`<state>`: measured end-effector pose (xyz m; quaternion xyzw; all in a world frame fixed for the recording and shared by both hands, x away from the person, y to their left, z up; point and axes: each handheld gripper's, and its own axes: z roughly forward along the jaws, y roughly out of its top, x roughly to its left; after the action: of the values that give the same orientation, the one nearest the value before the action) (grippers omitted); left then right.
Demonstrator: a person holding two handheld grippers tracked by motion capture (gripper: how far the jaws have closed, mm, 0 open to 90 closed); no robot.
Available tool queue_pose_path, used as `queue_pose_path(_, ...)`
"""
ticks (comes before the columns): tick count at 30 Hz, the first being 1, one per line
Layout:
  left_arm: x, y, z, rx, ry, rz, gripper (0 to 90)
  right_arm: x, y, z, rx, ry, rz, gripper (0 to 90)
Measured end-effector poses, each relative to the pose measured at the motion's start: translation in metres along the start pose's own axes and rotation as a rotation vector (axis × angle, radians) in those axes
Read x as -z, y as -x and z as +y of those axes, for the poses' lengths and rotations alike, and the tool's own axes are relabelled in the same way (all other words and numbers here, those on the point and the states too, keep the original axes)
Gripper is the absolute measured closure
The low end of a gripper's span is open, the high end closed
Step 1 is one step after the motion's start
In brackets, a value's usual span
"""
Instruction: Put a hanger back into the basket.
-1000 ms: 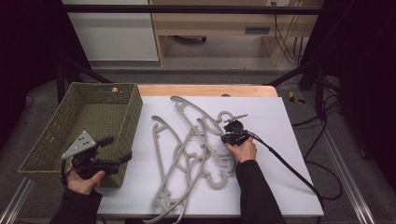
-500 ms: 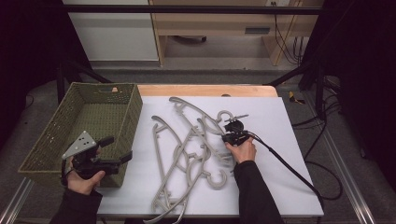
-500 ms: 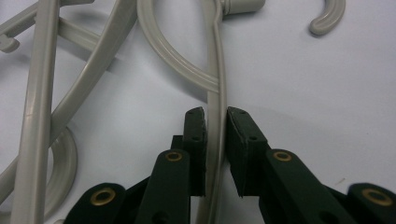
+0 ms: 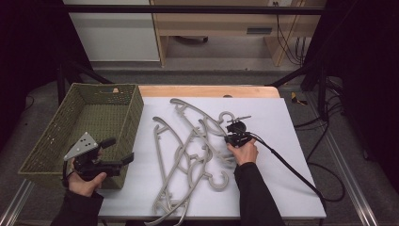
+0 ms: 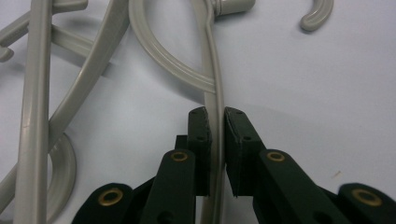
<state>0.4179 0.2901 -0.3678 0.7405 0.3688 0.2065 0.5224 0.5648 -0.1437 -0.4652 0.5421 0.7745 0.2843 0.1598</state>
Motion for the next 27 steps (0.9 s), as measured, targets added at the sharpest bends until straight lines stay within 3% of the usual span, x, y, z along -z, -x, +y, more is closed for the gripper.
queue_pose_path(10, 0.001, 0.000, 0.001, 0.004, 0.006, 0.003, 7.1, 0.013, 0.000, 0.003, -0.039, 0.070, 0.033, 81.9)
queue_pose_path(27, 0.002, 0.001, 0.001, -0.001, 0.008, 0.001, 7.2, 0.043, 0.004, 0.011, -0.038, 0.173, 0.084, 82.1)
